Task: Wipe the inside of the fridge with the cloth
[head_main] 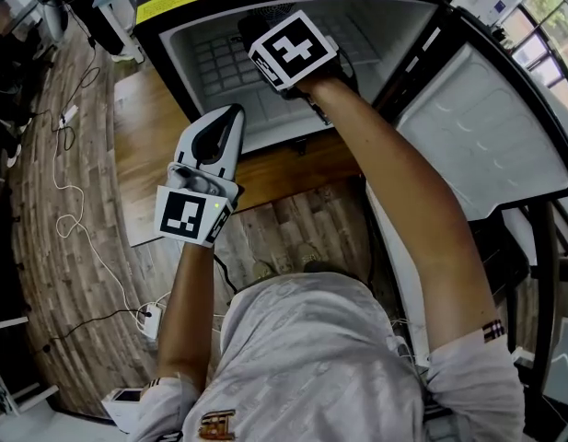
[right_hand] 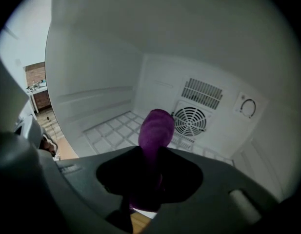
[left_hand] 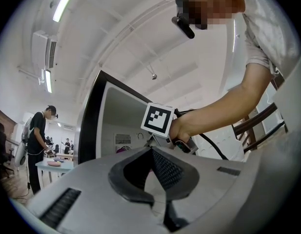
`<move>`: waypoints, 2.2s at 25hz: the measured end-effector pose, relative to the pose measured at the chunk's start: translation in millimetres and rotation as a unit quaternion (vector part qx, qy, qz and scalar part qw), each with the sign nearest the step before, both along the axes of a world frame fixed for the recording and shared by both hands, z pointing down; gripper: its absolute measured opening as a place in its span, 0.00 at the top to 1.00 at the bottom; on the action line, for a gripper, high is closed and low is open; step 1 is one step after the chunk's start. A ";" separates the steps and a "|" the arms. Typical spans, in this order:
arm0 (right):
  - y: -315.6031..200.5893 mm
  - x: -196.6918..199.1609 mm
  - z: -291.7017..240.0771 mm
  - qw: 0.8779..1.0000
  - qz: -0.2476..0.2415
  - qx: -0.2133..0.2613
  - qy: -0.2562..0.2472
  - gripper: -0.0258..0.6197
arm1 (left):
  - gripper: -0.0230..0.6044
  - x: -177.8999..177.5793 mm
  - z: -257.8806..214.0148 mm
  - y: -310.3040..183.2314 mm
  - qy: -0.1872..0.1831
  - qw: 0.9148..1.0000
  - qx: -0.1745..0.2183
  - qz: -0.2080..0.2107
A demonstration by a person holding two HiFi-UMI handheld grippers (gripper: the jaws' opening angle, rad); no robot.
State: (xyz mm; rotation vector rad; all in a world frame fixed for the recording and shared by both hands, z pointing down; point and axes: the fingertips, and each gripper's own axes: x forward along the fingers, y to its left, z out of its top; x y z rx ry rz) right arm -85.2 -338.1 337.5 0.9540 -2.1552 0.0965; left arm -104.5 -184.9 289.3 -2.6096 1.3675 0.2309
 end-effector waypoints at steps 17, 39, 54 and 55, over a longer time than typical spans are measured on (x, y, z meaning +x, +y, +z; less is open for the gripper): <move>-47.2 133.3 -2.0 0.992 0.114 0.015 0.048 0.78 | 0.96 33.0 0.0 -16.4 -0.002 1.000 0.000 0.016; -50.4 159.2 -7.6 0.985 0.162 0.037 0.051 0.78 | 0.96 34.8 -1.1 -18.3 -0.006 1.000 -0.003 0.026; 18.4 95.6 -54.8 0.983 0.019 0.153 -0.097 0.78 | 0.96 30.1 -14.4 -22.3 0.000 1.000 0.000 0.008; 25.3 92.5 -56.4 0.981 0.011 0.158 -0.114 0.78 | 0.96 30.0 -16.2 -22.9 0.004 1.000 0.001 0.006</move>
